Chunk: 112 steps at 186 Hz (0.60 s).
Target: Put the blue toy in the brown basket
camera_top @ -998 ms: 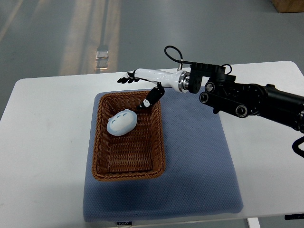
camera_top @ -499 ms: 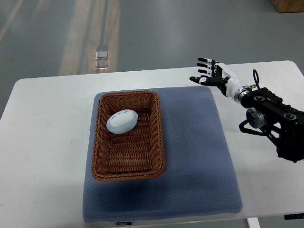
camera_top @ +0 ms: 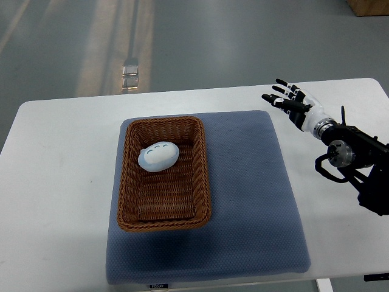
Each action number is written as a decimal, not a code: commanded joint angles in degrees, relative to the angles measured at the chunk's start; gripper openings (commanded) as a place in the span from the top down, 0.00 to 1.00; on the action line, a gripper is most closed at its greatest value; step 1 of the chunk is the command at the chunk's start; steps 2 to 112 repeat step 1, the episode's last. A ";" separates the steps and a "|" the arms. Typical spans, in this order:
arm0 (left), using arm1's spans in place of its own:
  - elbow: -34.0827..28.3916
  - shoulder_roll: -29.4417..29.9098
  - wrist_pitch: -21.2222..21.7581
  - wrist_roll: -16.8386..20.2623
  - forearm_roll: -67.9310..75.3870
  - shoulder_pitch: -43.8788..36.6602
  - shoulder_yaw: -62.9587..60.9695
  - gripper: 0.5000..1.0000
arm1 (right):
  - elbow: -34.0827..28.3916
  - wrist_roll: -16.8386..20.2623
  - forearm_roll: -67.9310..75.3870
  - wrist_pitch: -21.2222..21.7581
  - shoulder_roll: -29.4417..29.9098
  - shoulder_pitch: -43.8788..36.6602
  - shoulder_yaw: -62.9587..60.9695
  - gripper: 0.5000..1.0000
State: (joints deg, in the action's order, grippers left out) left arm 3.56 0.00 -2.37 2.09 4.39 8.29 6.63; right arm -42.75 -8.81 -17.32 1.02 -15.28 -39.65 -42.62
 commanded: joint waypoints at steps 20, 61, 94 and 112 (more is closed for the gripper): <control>-0.05 0.00 0.00 0.02 0.00 -0.03 0.05 0.00 | -0.32 0.02 0.01 1.00 0.16 0.10 -0.18 0.17; -0.05 0.00 0.00 0.02 0.00 -0.03 0.05 0.00 | -0.32 0.02 0.01 1.00 0.16 0.10 -0.18 0.17; -0.05 0.00 0.00 0.02 0.00 -0.03 0.05 0.00 | -0.32 0.02 0.01 1.00 0.16 0.10 -0.18 0.17; -0.05 0.00 0.00 0.02 0.00 -0.03 0.05 0.00 | -0.32 0.02 0.01 1.00 0.16 0.10 -0.18 0.17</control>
